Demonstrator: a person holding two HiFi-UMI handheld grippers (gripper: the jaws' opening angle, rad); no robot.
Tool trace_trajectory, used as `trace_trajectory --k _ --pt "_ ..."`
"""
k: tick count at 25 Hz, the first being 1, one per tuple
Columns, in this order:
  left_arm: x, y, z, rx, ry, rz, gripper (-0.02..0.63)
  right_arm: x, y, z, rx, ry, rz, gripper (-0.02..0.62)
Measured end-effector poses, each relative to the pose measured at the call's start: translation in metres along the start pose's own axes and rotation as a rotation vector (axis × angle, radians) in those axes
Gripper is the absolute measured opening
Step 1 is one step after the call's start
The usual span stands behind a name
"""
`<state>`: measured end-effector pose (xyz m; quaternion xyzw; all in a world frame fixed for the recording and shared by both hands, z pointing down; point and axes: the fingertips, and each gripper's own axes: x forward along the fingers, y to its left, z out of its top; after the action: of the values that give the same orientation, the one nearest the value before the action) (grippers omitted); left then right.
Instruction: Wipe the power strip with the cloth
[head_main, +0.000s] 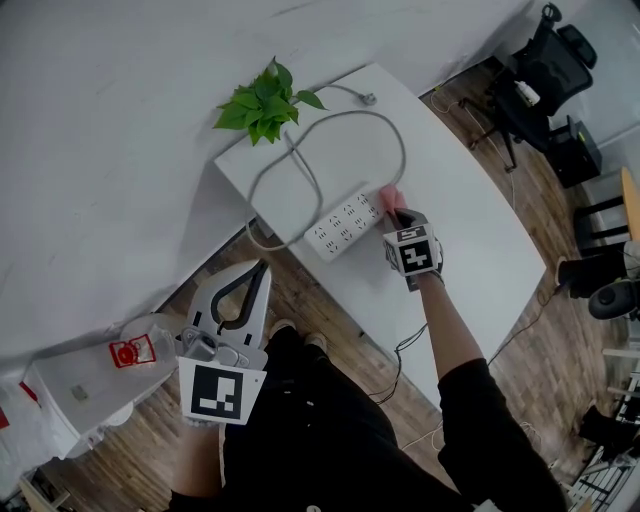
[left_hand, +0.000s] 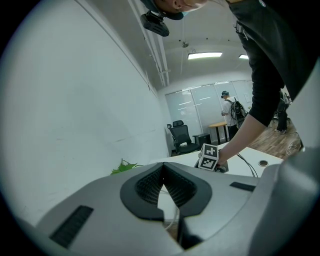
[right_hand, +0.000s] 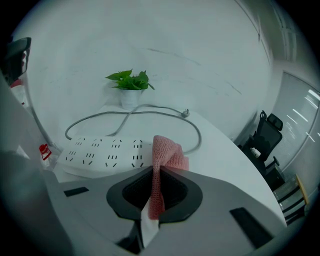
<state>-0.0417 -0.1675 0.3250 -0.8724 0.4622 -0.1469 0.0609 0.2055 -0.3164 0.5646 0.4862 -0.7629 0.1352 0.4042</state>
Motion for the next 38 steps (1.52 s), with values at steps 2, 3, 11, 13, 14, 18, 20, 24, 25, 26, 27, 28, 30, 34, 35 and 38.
trace_trajectory --k 2,3,11,13,14,18,20,24,25,26,27,28,30,34,35,38 --pt "0.001 -0.001 0.000 -0.005 0.003 -0.003 0.014 -0.003 0.005 0.003 0.000 -0.004 0.010 0.048" --pt "0.001 -0.002 0.000 -0.007 0.004 -0.004 0.014 -0.004 0.008 0.004 0.002 -0.007 0.015 0.048" --pt "0.000 -0.001 -0.002 -0.007 0.003 -0.010 0.014 -0.008 0.025 0.002 -0.006 -0.011 0.033 0.048" --pt "0.000 -0.001 -0.001 -0.001 -0.002 -0.010 0.014 -0.009 0.031 0.002 0.000 -0.017 0.039 0.048" --pt "0.000 -0.001 -0.001 -0.001 -0.003 -0.010 0.014 -0.010 0.035 0.002 0.003 -0.021 0.043 0.048" --pt "0.000 -0.002 -0.001 -0.007 0.000 -0.010 0.014 -0.012 0.045 0.000 0.011 -0.027 0.048 0.048" --pt "0.000 -0.002 -0.001 -0.007 -0.002 -0.013 0.014 -0.013 0.052 -0.001 0.011 -0.029 0.056 0.048" --pt "0.000 -0.003 0.000 -0.006 -0.007 -0.017 0.014 -0.019 0.069 0.000 0.024 -0.033 0.084 0.048" --pt "-0.001 -0.003 0.001 -0.005 -0.007 -0.018 0.014 -0.020 0.073 -0.001 0.026 -0.034 0.091 0.048" --pt "-0.001 -0.004 0.000 -0.005 -0.004 -0.019 0.014 -0.021 0.077 -0.001 0.027 -0.037 0.097 0.048" --pt "-0.002 -0.004 -0.001 -0.006 0.001 -0.019 0.014 -0.022 0.081 -0.001 0.029 -0.041 0.103 0.048" --pt "-0.002 -0.004 -0.002 -0.007 0.005 -0.019 0.014 -0.023 0.085 -0.001 0.034 -0.044 0.108 0.048" --pt "-0.002 -0.005 -0.003 -0.009 0.010 -0.019 0.014 -0.025 0.091 -0.001 0.041 -0.049 0.118 0.048" --pt "0.000 -0.003 -0.003 -0.012 0.006 -0.015 0.014 -0.028 0.107 -0.002 0.029 -0.053 0.142 0.048" --pt "0.000 -0.003 -0.003 -0.011 0.006 -0.015 0.014 -0.029 0.110 -0.003 0.023 -0.054 0.147 0.048" --pt "0.000 -0.003 -0.002 -0.016 0.006 -0.014 0.014 -0.032 0.121 -0.003 0.010 -0.057 0.166 0.048"
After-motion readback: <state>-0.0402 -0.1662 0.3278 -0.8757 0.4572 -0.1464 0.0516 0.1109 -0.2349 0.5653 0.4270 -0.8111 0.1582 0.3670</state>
